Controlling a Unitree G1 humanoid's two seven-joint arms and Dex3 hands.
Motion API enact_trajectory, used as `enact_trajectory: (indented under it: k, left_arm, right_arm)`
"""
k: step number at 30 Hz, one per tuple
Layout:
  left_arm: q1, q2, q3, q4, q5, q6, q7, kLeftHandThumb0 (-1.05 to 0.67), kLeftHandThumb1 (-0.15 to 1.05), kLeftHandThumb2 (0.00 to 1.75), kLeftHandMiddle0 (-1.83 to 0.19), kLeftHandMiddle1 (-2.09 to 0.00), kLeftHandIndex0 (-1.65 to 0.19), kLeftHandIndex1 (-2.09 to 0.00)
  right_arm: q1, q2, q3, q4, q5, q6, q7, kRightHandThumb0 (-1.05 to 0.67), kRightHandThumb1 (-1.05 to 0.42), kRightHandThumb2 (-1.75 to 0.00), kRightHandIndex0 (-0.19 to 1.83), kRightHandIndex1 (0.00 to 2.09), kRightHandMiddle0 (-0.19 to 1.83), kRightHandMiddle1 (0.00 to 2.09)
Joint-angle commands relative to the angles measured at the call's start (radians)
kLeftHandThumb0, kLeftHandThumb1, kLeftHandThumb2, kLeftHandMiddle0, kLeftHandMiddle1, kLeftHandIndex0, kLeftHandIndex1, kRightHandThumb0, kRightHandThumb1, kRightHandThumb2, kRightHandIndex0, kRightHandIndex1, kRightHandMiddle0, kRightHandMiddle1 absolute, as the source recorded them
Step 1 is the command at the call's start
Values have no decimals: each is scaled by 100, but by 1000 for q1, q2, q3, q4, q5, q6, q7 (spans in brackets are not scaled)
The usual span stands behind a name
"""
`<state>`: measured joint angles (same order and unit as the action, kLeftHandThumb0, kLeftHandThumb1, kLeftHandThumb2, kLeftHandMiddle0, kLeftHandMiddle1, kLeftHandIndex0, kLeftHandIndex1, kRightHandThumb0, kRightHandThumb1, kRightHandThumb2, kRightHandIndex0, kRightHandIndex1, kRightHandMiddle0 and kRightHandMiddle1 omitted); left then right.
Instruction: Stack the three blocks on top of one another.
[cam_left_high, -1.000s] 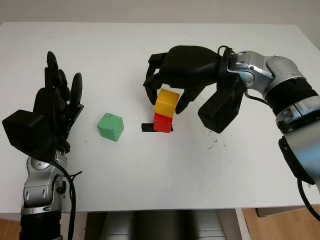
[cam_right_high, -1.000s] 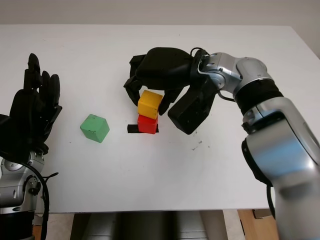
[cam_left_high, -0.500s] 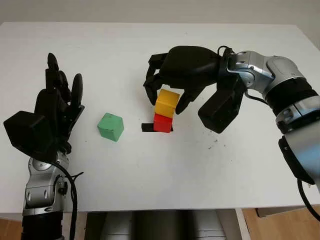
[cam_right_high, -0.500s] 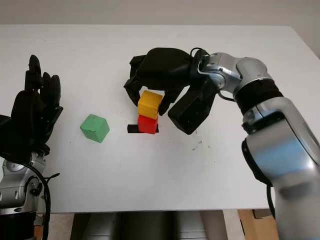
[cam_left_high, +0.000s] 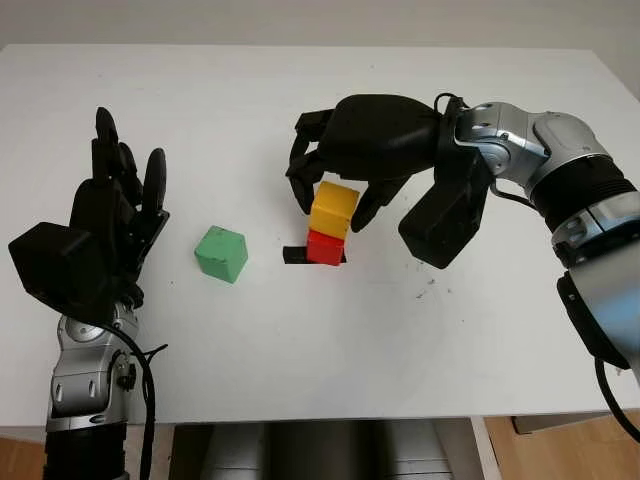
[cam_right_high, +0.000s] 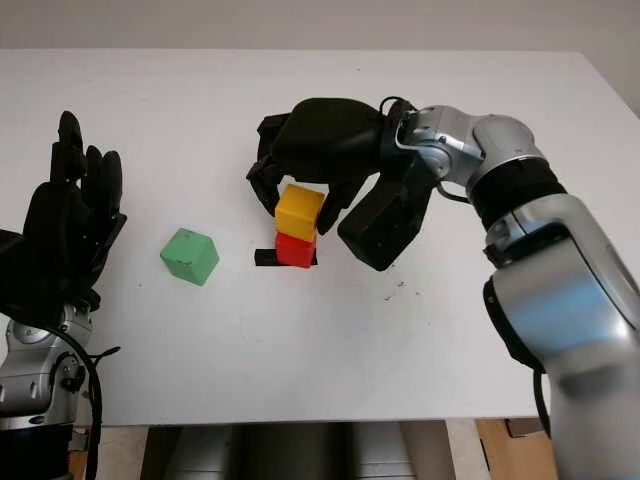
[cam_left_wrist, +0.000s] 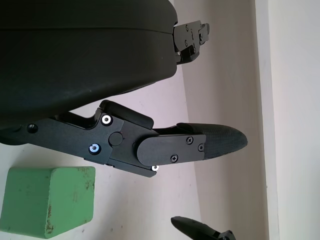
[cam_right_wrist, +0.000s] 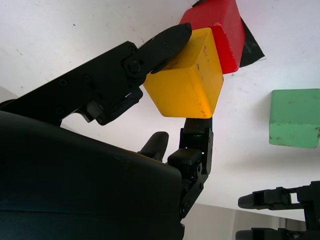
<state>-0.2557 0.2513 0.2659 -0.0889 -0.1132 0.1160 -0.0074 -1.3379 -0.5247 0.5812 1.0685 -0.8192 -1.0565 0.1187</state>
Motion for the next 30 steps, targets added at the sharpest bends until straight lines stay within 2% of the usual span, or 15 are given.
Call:
enact_trajectory:
  k: [1, 16, 22, 26, 30]
  left_arm:
    - [6, 0, 0, -23, 4, 3, 4, -69, 105, 46, 19, 0, 19, 0]
    - [2, -8, -2, -19, 3, 2, 10, -69, 105, 46, 19, 0, 19, 0]
    - [3, -9, -2, -15, 4, -4, 10, -69, 105, 45, 19, 0, 19, 0]
    - [4, -13, 1, -16, -3, -1, 10, -70, 105, 44, 19, 0, 19, 0]
    - [2, -14, -2, -10, 7, -7, 16, -70, 105, 45, 19, 0, 19, 0]
  right_arm:
    - [2, 3, 3, -3, 7, -5, 10, -50, -89, -6, 9, 95, 58, 135]
    - [11, 4, 2, 3, 23, -3, 28, -51, -87, -5, 7, 97, 56, 135]
    - [15, 4, 5, -4, 11, 16, 17, -61, -85, -5, 1, 85, 34, 105]
    - [18, 5, 2, -2, 15, 26, 20, -66, -82, -5, 8, 44, 28, 62]
    - [19, 5, 2, -5, 15, 36, 22, -70, -83, -5, 9, 19, 19, 36]
